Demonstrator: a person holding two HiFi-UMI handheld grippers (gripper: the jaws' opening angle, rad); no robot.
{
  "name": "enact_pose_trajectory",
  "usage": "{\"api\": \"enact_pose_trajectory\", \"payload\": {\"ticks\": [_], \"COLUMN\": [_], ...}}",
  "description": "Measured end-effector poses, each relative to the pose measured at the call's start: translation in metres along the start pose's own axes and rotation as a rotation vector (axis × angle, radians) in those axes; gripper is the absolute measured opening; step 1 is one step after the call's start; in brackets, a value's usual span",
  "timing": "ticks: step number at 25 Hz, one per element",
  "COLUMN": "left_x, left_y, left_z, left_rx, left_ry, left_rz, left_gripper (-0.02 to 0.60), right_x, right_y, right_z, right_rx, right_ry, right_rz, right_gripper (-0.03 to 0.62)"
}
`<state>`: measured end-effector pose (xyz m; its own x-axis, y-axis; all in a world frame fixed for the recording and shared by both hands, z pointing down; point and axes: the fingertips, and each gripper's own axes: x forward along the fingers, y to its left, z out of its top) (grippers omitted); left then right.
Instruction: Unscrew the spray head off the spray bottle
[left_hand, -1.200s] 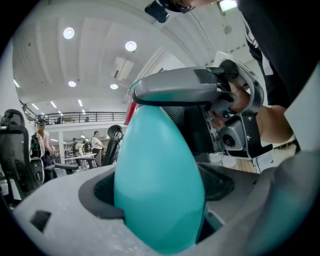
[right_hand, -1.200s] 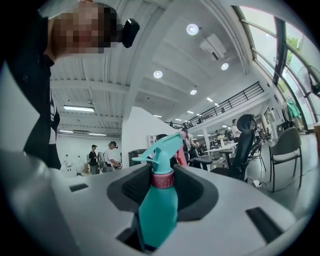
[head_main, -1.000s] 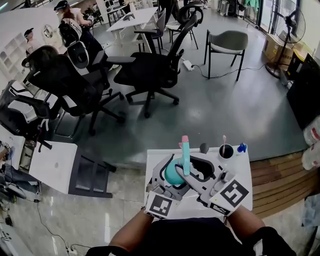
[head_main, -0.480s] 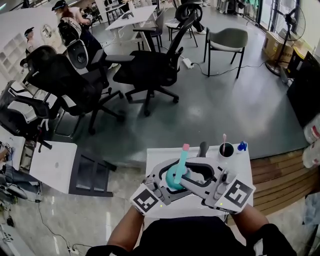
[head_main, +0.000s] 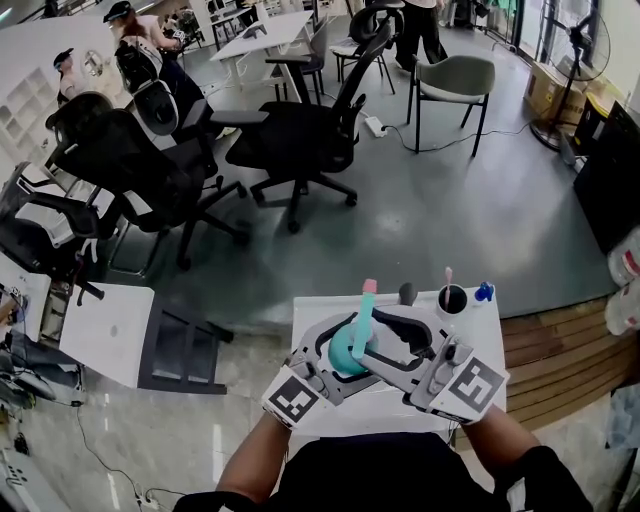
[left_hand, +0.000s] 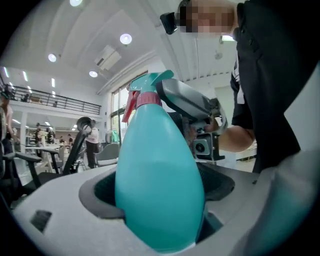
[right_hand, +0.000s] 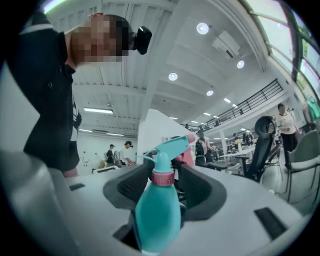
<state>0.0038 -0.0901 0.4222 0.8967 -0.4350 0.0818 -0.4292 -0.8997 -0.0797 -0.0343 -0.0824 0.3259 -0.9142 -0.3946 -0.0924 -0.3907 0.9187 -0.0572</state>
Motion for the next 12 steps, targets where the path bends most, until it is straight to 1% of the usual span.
{"api": "enact_pose_trajectory", "payload": {"ticks": [2,4,6,9,12], "left_x": [0.0,-0.001,-0.002,-0.002,0.002], "left_y": [0.011,0.023,0.032,0.04,0.037], "left_z": [-0.003,-0.008,-0.013,-0.011,-0.016], "left_rx": [0.003,0.042,0.085,0.064,0.11], "left_ry": [0.019,0.053,0.08,0.082,0.104], "left_rz": [0.098,0.195,0.27,0.342,0.358], "left_gripper": [0.456,0.456,0.456,0.456,0.456], "right_x": [-0.003,-0.005,-0.003,0.005,0.01], "right_y": [-0.008,-0.017,-0.02,-0.018,-0.018], "right_z": [0.002,0.003,-0.002,-0.008,-0.008], "right_rx": [0.005,0.0,-0.011,-0.021,-0.055], "right_ry": [-0.018,-0.041,-0.035,-0.013,-0.007], "right_rz": [-0.062,-0.119,-0.163,-0.197,-0.219], "right_gripper": [0.21,0.214,0.215,0.215,0.224]}}
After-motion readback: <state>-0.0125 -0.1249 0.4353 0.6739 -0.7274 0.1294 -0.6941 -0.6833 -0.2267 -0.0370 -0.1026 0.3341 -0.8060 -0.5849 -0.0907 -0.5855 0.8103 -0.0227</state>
